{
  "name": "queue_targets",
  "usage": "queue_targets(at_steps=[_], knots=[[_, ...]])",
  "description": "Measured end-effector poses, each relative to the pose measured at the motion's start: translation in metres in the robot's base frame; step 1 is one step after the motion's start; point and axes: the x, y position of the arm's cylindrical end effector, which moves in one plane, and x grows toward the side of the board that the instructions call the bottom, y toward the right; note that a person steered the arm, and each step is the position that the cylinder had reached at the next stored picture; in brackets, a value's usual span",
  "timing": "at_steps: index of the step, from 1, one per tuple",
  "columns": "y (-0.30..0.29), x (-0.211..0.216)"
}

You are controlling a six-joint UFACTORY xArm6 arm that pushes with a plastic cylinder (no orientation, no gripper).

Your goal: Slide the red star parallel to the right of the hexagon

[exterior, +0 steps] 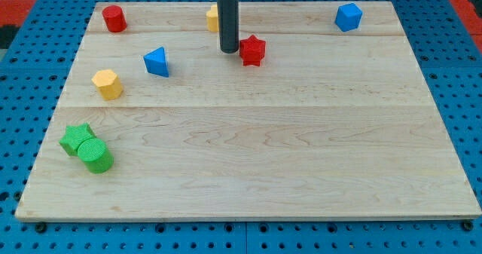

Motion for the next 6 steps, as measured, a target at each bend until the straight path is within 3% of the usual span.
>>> queue_targets(at_steps=[1,2,3,4,5,6], knots=[[0.045,0.022],[0.132,0.056],[0.158,0.064],[0.127,0.023],[0.203,0.042],[0.227,0.054]])
